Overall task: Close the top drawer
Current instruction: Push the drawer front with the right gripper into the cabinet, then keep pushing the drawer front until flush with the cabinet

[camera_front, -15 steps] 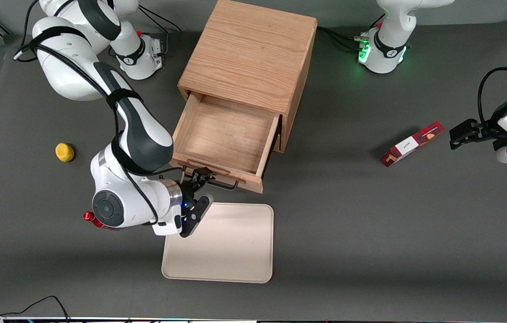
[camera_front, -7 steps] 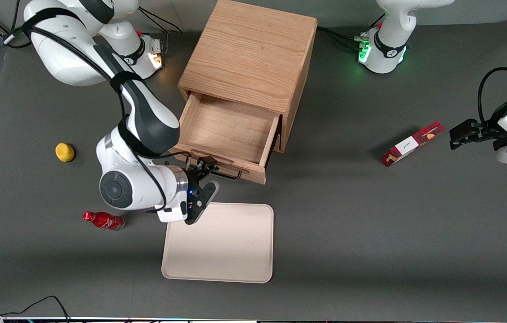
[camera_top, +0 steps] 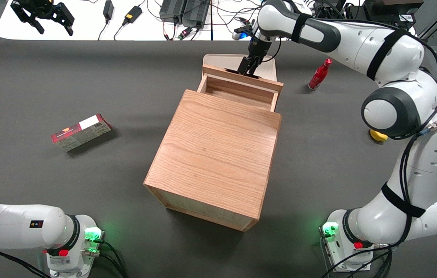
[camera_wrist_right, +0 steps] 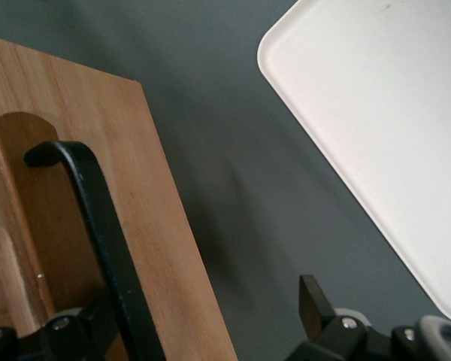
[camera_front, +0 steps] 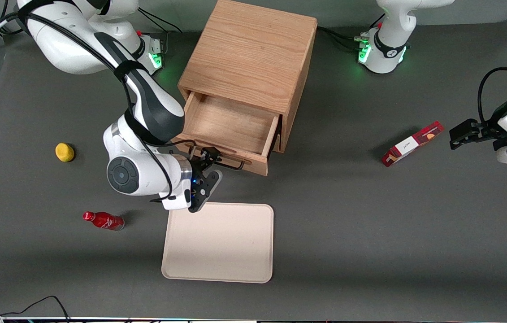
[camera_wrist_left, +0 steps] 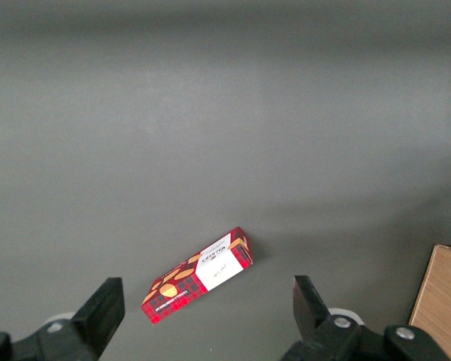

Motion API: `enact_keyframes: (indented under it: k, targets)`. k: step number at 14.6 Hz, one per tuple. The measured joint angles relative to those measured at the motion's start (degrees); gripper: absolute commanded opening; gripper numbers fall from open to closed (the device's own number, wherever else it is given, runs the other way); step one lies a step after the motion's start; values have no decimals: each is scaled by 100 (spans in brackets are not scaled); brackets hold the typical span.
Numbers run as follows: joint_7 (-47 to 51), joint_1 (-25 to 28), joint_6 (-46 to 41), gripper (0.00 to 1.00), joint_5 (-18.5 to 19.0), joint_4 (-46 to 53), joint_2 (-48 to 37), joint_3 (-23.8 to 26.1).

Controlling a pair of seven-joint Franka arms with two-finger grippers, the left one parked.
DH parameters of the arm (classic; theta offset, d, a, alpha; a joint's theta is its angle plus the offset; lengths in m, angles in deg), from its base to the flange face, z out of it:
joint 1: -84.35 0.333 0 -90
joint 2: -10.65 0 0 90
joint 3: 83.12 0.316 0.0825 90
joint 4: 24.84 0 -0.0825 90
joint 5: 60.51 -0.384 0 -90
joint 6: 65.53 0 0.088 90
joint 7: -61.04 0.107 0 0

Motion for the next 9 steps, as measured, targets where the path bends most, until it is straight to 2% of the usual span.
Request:
enact_keyframes:
  k: [9]
  targets:
    - [2,-27,616,100,-421,-1274,-855,151]
